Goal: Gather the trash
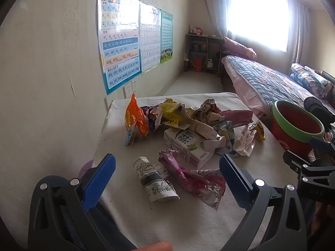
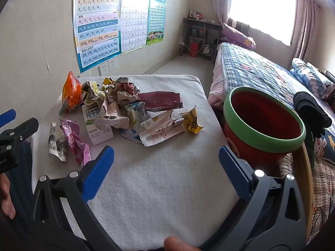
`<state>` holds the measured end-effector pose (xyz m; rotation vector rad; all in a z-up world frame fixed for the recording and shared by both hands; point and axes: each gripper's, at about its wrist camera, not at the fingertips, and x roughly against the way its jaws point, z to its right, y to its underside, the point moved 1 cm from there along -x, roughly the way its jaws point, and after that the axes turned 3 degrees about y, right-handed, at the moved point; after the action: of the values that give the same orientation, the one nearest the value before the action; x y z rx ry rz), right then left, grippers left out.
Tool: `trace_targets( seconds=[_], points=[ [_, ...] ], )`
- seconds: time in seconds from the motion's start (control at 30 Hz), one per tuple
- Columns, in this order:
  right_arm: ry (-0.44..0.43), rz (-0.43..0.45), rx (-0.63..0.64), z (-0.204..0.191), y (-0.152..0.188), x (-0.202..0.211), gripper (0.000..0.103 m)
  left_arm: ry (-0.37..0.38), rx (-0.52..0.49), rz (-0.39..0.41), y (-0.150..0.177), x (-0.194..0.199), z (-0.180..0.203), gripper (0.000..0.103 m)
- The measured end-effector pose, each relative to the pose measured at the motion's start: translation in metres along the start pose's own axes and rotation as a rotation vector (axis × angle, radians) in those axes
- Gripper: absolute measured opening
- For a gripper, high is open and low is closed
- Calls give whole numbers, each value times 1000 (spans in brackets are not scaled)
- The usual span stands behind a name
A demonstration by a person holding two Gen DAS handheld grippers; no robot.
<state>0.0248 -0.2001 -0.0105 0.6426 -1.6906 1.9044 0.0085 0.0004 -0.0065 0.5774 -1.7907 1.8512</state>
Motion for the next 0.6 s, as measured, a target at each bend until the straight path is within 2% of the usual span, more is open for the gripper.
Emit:
trace_targets(
  seconds=[0.6],
  points=[
    [4,1,3,1,1,0,98,-21,8,-9,3,-4,-4,95]
  ],
)
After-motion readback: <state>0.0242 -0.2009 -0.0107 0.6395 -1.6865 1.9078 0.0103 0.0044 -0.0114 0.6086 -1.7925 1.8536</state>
